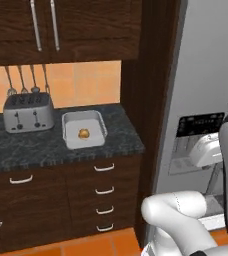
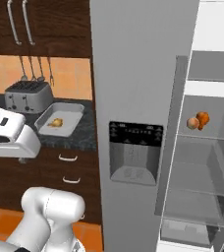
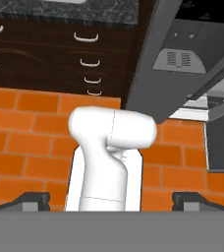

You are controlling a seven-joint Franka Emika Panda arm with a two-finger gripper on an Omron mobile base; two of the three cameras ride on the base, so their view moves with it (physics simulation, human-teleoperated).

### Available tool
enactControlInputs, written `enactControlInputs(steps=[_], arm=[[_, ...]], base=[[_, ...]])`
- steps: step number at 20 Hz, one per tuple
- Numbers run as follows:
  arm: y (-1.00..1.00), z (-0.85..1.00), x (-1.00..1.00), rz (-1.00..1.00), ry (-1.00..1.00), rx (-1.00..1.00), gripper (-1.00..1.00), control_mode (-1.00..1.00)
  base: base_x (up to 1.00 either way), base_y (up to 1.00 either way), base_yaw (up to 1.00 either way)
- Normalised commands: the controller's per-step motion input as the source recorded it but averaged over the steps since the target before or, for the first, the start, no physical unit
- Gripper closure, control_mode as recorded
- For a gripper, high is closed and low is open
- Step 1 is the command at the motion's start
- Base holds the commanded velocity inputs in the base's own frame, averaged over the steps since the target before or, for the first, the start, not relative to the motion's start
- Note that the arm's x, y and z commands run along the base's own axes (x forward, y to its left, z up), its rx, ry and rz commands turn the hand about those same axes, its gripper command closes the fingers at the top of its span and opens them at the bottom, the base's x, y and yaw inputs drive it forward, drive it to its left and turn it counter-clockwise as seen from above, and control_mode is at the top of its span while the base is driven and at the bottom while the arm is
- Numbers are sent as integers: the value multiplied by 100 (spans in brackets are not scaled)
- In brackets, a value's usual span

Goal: Place one onion and one chicken drumstick in each tupperware on the nearby counter, to pack two identical lunches.

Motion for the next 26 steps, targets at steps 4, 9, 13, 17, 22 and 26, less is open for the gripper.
enactControlInputs(steps=[4,9,13,17,22,26], arm=[[0,0,0,0,0,0,-100,100],[0,0,0,0,0,0,-100,100],[0,0,0,0,0,0,-100,100],[0,0,0,0,0,0,-100,100],[0,0,0,0,0,0,-100,100],[0,0,0,0,0,0,-100,100]], base=[[0,-87,3],[5,-69,-8],[0,-50,0],[8,-53,3],[16,-56,5],[13,-39,1]])
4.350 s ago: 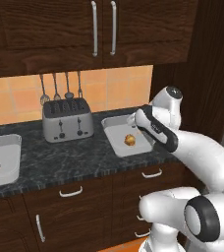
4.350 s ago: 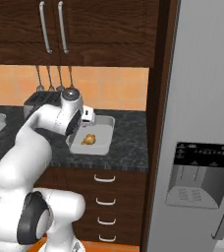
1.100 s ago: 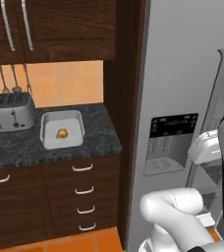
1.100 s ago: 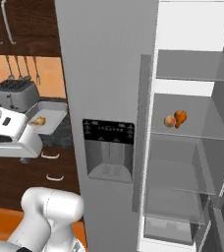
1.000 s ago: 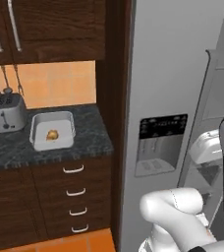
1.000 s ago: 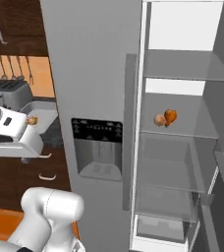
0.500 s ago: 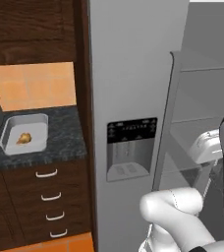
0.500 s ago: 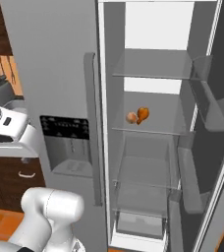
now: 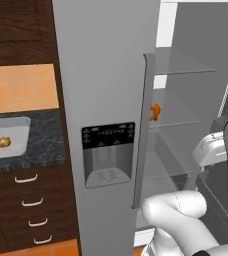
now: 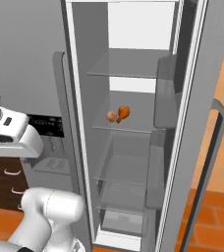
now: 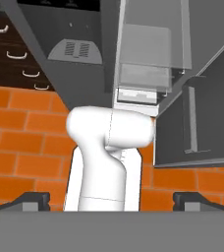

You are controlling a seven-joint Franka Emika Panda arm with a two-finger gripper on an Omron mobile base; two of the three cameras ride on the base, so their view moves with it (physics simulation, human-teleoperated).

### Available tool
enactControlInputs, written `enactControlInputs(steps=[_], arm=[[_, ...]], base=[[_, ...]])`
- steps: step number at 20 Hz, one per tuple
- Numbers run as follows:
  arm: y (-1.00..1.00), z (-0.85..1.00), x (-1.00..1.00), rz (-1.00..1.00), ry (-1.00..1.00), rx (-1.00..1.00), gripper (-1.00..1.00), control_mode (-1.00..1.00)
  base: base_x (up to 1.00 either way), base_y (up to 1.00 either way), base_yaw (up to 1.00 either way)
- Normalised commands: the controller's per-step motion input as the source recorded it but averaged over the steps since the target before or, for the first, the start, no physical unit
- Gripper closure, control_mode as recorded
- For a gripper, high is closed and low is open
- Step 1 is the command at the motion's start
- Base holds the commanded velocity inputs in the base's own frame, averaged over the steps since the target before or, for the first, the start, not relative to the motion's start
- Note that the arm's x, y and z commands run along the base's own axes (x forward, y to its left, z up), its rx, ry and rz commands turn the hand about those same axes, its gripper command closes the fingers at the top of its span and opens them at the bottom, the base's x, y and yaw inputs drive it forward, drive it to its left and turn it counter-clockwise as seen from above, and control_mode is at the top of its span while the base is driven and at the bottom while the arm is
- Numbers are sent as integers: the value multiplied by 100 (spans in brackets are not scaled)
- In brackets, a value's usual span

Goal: Place one onion and one chicken drumstick in each tupperware on the nearby counter, to pack two identical lunches.

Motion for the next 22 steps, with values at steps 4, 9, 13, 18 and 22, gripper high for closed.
enactControlInputs(steps=[4,9,13,18,22], arm=[[0,0,0,0,0,0,-100,100],[-24,-3,32,2,4,9,-100,-100],[-39,-30,99,24,2,10,-100,-100],[-39,-53,100,16,-10,14,-100,-100],[-3,-17,100,1,-6,5,-100,-100]], base=[[12,-39,0],[7,-16,0],[0,0,0],[0,0,0],[0,0,0]])
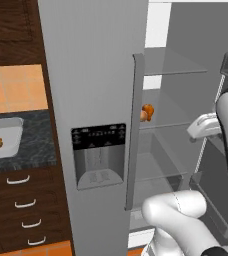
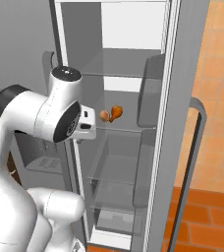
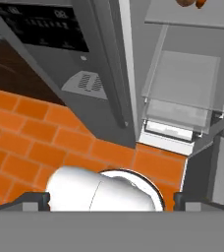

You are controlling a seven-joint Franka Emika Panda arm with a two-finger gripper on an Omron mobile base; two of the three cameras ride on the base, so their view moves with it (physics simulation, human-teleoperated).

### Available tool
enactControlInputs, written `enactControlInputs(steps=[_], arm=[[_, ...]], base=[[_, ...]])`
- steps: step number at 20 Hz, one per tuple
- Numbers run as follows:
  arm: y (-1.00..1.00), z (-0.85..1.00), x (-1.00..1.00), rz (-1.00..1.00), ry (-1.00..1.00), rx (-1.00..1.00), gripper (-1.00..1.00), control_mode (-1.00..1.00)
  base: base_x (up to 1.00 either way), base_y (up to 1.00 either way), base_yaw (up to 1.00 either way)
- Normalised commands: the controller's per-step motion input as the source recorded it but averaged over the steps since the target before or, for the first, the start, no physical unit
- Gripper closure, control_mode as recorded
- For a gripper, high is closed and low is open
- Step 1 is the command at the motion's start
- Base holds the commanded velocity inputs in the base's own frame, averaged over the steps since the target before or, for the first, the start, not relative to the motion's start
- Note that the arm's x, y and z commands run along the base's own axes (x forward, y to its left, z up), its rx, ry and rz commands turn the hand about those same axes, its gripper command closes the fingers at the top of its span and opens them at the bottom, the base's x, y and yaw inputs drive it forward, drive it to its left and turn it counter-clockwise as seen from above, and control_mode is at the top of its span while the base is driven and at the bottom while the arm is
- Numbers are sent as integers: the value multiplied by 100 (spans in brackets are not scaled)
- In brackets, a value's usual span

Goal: Place one onion and one chicken drumstick in each tupperware on the nearby counter, to pack two identical lunches.

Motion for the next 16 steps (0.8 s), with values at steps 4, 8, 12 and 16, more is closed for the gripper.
enactControlInputs(steps=[4,8,12,16], arm=[[0,-2,97,-6,-1,1,-100,-100],[1,0,100,-27,0,0,-100,-100],[-6,-16,100,-8,2,4,-100,-100],[-27,-39,98,0,0,7,-100,-100]], base=[[0,0,0],[0,0,0],[0,0,0],[0,0,0]])
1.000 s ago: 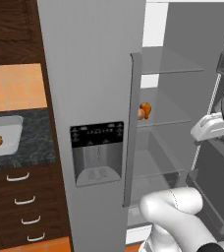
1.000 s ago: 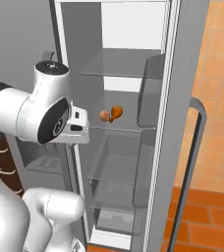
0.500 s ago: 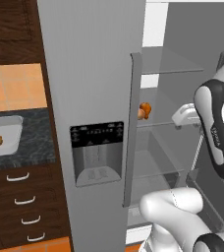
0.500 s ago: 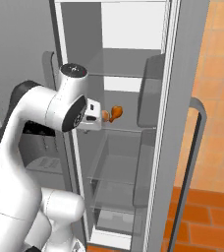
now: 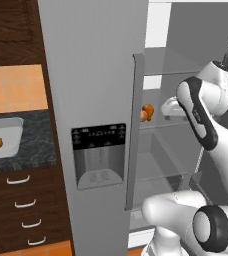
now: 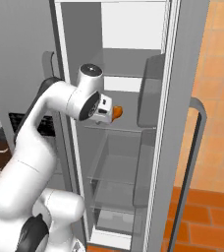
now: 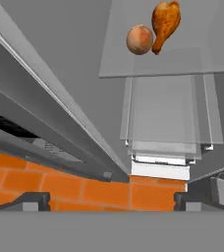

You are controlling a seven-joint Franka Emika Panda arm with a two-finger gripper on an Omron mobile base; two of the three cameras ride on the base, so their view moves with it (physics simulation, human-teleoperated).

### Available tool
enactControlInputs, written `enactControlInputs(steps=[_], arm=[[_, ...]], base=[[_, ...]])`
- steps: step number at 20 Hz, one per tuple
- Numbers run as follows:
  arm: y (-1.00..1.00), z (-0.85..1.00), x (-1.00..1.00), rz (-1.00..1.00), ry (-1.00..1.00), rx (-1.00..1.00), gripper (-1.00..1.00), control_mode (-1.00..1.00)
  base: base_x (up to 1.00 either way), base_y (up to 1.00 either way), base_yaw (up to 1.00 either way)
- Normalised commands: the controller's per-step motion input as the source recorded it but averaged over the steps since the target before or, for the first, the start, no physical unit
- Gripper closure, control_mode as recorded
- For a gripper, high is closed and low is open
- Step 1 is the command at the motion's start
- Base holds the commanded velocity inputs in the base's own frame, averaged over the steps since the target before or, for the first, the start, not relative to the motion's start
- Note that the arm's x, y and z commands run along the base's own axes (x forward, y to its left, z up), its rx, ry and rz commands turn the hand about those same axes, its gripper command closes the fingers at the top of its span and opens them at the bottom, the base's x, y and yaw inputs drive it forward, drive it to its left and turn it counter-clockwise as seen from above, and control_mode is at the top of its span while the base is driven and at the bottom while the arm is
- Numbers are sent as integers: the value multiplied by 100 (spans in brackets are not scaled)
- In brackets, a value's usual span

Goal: Place one onion and one chicken drumstick in each tupperware on the nearby counter, to pack two identical lunches.

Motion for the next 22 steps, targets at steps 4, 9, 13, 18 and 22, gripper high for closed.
enactControlInputs(steps=[4,9,13,18,22], arm=[[-21,-38,79,0,-2,0,-100,-100],[-7,-10,61,0,0,0,-100,-100],[-8,-12,48,0,-2,0,-100,-100],[-14,-24,26,0,-6,1,-100,-100],[0,0,17,-5,-13,0,-100,-100]], base=[[0,0,0],[0,0,0],[0,0,0],[0,0,0],[0,0,0]])
